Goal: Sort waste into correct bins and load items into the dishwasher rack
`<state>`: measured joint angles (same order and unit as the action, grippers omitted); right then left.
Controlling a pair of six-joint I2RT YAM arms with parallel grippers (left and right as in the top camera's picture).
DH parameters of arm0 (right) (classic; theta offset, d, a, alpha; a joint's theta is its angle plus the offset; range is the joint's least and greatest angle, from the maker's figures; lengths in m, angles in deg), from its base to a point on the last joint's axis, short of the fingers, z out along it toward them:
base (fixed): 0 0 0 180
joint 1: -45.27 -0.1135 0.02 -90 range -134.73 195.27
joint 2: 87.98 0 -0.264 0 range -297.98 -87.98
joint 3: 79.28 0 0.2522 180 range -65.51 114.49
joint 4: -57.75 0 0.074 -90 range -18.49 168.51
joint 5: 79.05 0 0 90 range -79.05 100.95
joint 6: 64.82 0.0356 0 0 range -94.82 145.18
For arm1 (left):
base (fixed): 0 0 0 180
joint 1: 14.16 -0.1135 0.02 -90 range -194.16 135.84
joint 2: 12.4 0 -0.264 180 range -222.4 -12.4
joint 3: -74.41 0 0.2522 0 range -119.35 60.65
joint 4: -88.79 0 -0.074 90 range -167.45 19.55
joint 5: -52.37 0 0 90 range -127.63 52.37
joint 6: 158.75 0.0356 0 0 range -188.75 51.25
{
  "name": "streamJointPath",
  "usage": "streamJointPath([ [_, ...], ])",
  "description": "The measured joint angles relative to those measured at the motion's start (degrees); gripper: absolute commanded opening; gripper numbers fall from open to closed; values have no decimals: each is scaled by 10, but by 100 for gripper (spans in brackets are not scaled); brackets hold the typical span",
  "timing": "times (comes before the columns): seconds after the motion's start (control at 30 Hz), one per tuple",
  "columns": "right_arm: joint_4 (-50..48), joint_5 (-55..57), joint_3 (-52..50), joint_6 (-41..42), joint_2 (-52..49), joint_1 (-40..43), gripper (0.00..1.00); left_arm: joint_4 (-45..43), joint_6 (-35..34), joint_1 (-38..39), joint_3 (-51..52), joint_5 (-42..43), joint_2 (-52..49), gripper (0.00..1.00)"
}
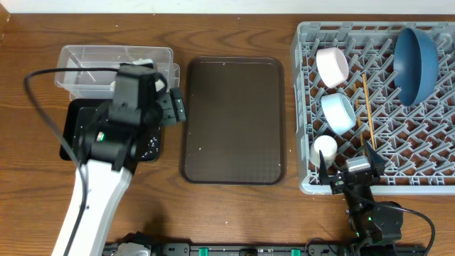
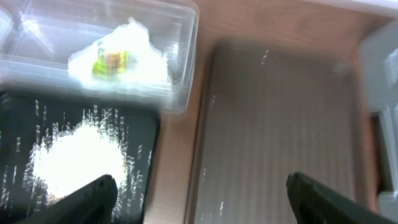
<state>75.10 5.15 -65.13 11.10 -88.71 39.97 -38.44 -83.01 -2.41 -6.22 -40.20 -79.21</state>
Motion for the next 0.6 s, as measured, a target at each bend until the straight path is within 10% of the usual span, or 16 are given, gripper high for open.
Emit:
streamJointPath([
  [0.6, 0, 0, 0, 0, 0, 0, 99, -324, 127, -121, 479, 97, 487, 90],
])
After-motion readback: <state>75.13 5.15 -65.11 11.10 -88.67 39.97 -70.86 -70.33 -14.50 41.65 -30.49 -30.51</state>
